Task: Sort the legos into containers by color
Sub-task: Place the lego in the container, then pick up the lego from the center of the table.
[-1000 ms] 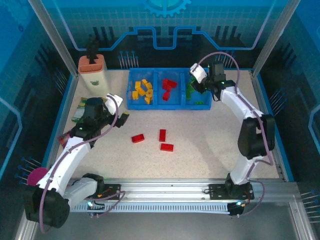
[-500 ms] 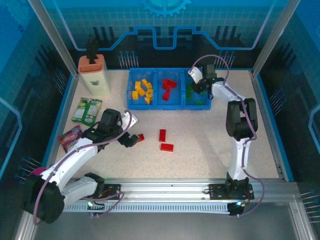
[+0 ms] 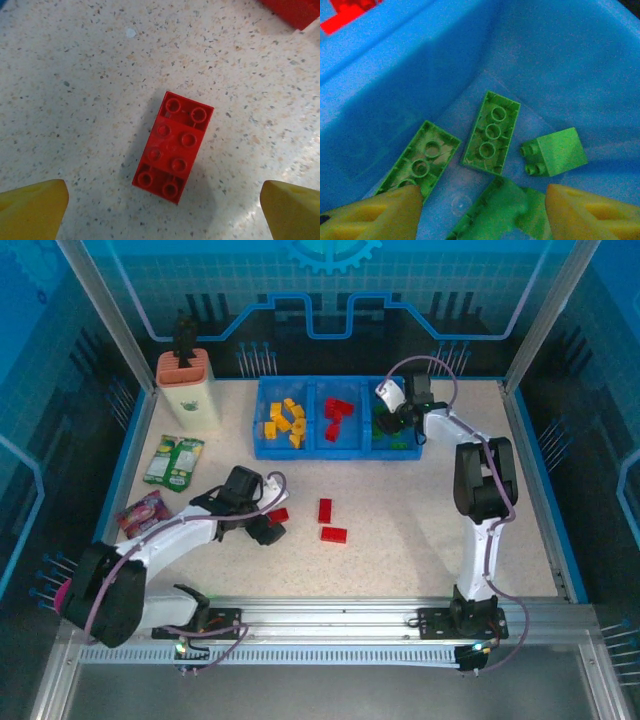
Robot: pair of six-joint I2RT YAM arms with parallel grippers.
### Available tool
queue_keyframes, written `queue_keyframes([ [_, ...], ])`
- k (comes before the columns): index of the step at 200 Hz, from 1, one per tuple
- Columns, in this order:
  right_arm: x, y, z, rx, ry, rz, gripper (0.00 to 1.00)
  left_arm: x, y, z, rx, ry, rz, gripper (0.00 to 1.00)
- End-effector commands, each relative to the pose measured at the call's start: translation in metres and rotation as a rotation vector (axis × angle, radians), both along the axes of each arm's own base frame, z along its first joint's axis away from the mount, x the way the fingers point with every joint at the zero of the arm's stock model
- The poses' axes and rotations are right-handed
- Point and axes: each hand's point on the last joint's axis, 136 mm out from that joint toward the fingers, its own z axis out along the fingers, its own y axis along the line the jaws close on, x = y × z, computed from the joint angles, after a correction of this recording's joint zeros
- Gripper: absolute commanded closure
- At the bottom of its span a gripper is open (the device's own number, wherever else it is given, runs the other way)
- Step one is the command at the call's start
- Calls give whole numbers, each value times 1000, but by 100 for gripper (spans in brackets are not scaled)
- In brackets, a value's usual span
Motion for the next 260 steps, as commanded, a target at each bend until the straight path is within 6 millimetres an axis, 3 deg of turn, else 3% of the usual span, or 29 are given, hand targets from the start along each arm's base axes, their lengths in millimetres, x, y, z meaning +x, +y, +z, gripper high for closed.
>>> queue_keyframes([
  [1,-5,13,47,67,-101,44,33,14,-3,-8,19,-39,-11,2],
  [42,-34,28,89,108,-131,90,29,21,-2,-23,70,7,-13,5],
  [89,-79,38,132,113,-172,120,24,16,-9,-36,53,101,-25,17],
  [106,-94,40,144,134,-183,120,22,15,-12,-43,51,139,-28,28],
  [117,-103,41,145,136,-181,122,21,16,-12,-46,57,162,-21,41],
  [142,-117,37,149,130,-173,102,19,15,-17,-49,49,203,-31,59],
  [176,-135,32,164,157,-190,82,18,15,-18,-48,41,238,-6,74],
  [201,-164,42,168,215,-176,158,16,35,-32,-16,-25,183,24,76],
  [223,-184,38,153,187,-165,150,10,68,-49,37,-108,69,36,76],
  [260,-210,33,124,173,-57,131,9,124,-88,119,-233,-82,21,76],
])
